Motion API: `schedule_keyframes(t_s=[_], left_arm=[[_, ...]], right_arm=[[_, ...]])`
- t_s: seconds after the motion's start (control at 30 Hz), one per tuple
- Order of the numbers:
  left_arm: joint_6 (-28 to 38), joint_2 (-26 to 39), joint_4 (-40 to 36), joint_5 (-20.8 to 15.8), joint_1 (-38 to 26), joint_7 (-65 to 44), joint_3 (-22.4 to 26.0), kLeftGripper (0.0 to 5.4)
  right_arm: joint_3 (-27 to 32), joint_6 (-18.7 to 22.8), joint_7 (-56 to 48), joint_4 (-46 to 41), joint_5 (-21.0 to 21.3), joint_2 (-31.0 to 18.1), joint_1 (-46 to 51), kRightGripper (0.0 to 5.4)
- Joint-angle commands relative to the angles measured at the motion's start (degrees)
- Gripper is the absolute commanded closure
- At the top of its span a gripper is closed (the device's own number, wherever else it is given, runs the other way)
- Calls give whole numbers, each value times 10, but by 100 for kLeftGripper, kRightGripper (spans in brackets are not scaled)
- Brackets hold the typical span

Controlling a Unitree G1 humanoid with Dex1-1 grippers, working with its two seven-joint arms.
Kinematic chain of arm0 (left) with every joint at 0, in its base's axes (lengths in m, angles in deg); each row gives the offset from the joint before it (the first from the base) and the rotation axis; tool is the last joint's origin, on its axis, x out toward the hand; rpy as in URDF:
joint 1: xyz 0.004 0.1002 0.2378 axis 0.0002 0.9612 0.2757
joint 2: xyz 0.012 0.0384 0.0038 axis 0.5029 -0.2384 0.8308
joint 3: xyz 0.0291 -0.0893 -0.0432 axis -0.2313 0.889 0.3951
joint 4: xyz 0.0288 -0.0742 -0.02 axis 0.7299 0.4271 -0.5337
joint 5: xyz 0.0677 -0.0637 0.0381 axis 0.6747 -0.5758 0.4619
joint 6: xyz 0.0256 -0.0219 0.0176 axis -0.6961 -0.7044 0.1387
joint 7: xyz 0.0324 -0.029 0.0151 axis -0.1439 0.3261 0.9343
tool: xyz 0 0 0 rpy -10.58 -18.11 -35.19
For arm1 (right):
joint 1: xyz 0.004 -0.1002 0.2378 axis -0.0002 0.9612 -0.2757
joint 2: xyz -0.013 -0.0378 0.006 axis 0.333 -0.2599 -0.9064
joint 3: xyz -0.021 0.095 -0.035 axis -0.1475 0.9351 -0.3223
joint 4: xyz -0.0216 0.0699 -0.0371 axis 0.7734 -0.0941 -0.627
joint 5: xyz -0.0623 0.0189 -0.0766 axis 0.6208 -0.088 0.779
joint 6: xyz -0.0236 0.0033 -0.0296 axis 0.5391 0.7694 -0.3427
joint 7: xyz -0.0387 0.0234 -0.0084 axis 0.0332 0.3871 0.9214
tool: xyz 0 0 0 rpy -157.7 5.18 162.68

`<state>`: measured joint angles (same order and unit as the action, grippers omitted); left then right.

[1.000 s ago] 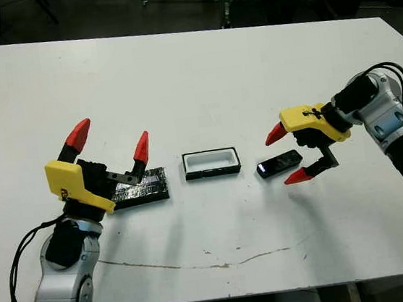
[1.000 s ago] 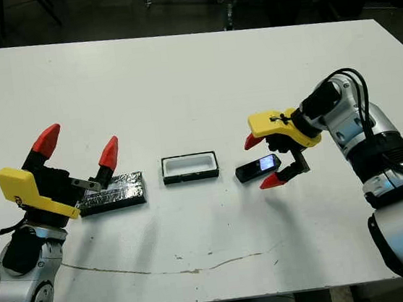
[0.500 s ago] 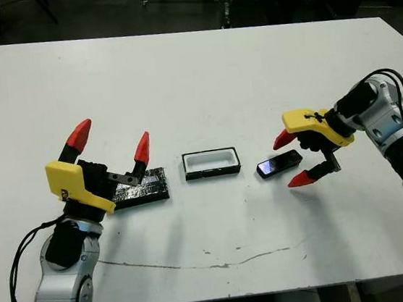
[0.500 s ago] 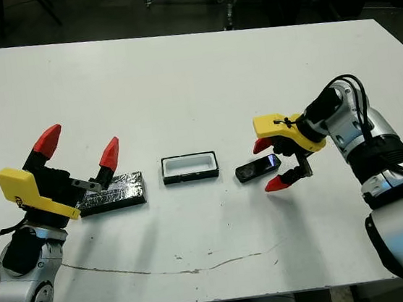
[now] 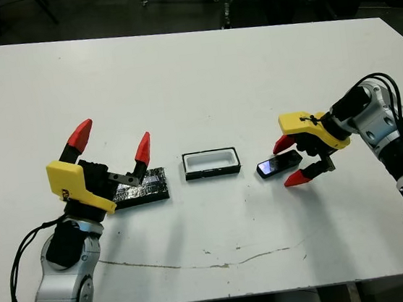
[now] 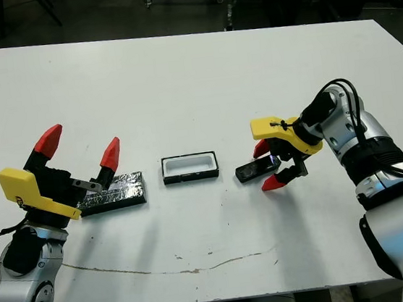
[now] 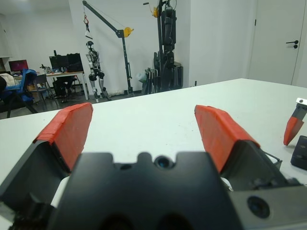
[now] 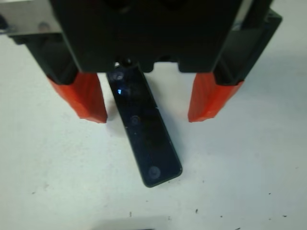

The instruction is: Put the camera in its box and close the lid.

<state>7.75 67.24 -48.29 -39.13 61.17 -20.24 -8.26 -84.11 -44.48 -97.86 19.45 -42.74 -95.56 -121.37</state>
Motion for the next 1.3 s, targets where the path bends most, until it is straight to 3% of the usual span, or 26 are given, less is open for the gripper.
schedule_keyframes(t_s=[0.03,0.33,0.43,0.53,0.93,1.0,1.1,1.3], left_arm=[[-6,1,0,-1,0,0,0,0],[-3,2,0,2,0,0,0,0],[-3,2,0,0,0,-1,1,0],[-5,2,-2,4,1,3,2,0],[-4,1,-1,0,0,4,3,0],[-3,2,-1,3,0,4,3,0],[-5,0,0,1,0,6,3,0],[-16,0,-8,-1,2,7,3,0]], right_arm=[[7,-1,31,-7,1,6,26,165],[9,27,8,-5,-10,7,18,292],[5,14,12,-33,-3,-4,23,333],[4,28,7,-51,0,-10,25,374],[1,69,0,-112,12,-28,43,375],[18,75,8,-117,-4,-27,46,375],[57,38,19,-115,-45,-26,47,375],[101,100,19,-75,-101,-3,2,375]])
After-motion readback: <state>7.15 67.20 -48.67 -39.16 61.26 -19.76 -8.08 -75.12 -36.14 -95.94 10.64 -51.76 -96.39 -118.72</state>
